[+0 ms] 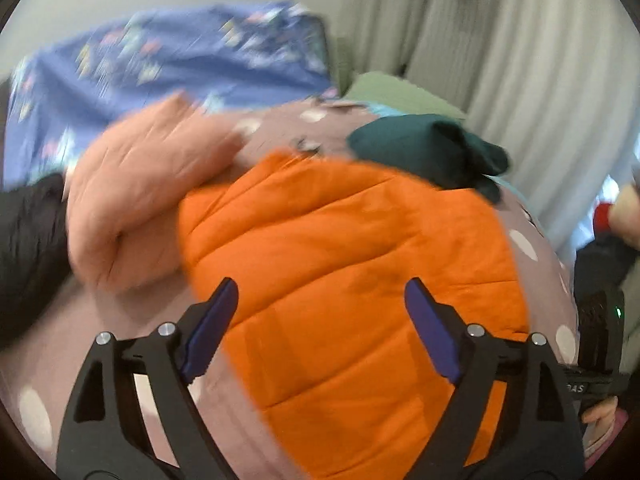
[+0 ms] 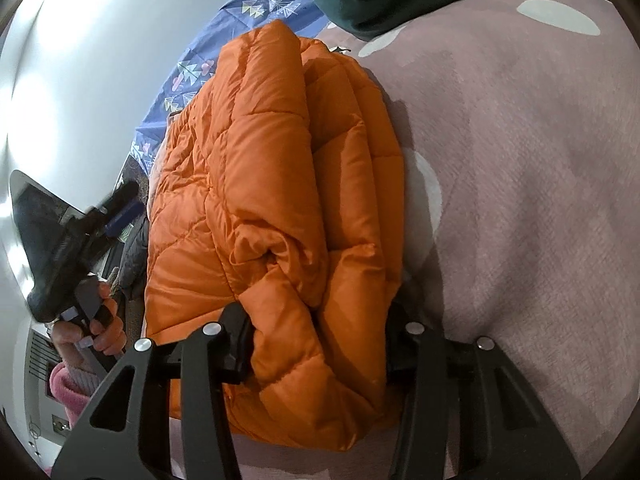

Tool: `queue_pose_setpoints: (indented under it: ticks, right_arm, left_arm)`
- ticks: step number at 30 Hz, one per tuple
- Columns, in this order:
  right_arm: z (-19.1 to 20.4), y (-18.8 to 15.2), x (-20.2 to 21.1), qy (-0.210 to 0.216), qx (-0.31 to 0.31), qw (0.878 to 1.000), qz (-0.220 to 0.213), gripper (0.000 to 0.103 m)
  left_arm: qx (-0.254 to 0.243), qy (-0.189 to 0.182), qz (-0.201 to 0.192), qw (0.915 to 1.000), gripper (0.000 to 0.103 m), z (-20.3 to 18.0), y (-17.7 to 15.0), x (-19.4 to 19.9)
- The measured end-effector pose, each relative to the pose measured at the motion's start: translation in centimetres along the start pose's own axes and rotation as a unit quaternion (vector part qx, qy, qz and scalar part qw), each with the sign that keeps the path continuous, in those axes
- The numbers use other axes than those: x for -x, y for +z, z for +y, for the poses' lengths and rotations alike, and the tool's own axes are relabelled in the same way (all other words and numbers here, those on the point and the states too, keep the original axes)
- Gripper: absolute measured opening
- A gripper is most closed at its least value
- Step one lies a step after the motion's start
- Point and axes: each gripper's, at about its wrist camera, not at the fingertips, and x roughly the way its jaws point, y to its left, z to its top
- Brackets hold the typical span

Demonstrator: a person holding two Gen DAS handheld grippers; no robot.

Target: Fold large clothes

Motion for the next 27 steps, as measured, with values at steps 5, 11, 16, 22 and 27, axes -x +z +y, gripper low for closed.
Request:
queue_pose_setpoints:
  ticks: [5,11,16,22,27]
  right_arm:
    - [0.6,-0.5,-0.2,-0.01,0.014,1.0,-0.009,0.048]
    - [0.8,-0.6,-0.6,-0.014,0.019,1.0,-0.011,0.048]
    - [2.3,-0.7,-0.9,-0.039,0.045,0.998,-0.027,0.043]
    - [5.2,-1.2,0.5,-0.062,0.108,0.989,-0.075,0.026]
    - [5.7,-1.0,2.6,-0.033,0.107,0.988,-0.103,0.023]
  left_arm:
    - [0.11,-0.074,0.051,0.9898,0.098,4.1,-2.4,-3.5]
    - [0.155,-0.155,0.1,0.9705,0.101,3.3,-4.1,-6.8]
    - [0.103,-0.136,0.068,0.983,0.08,0.9,-3.3,-6.6]
    - [0.017,-0.093,0.016,0.9954,0.053,-3.0,-1.0,-2.9]
    - [-0.001,-0.093,-0.027,0.9953,0.048,-4.9,-0.3,0.8]
